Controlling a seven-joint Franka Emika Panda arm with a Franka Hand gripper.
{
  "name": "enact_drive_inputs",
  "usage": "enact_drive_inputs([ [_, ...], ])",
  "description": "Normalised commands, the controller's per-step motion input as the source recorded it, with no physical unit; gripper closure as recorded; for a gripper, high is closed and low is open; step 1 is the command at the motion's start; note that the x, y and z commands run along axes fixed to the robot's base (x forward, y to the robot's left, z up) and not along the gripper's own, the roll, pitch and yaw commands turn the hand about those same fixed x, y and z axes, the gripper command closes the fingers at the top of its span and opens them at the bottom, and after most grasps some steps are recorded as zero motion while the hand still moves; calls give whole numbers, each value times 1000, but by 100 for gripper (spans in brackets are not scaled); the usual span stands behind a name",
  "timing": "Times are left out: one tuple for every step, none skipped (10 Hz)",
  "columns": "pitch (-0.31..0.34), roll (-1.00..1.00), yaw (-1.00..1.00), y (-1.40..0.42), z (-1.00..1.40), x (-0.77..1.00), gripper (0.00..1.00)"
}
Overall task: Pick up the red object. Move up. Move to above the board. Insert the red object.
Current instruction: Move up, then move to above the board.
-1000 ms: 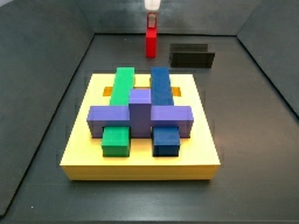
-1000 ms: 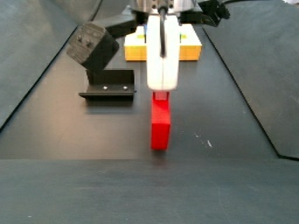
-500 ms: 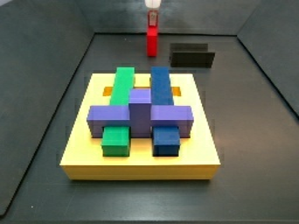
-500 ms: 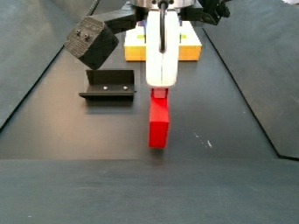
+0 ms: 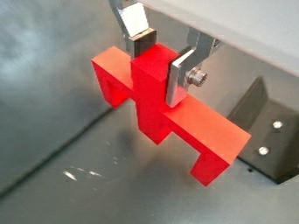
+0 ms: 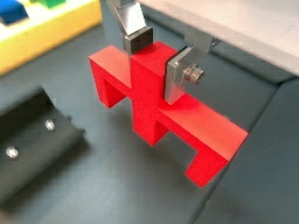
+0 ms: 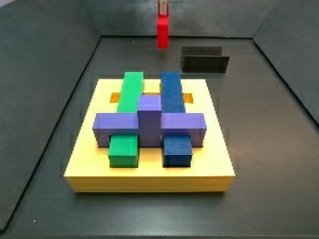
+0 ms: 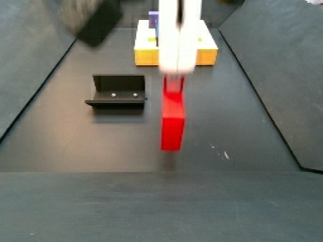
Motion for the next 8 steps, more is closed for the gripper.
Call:
enact_drive_inputs([
  [19,52,-4,1,216,-4,100],
  [0,0,0,0,1400,0,100],
  [39,-22,2,-3,1400,-37,100],
  [44,-2,-1,-7,1400,-51,100],
  [35,1,4,5,1400,24,100],
  [74,-21,-3,10,942,51,100],
  [99,-6,-2,6,474,21,100],
  [68,5,2,3,208,42,100],
])
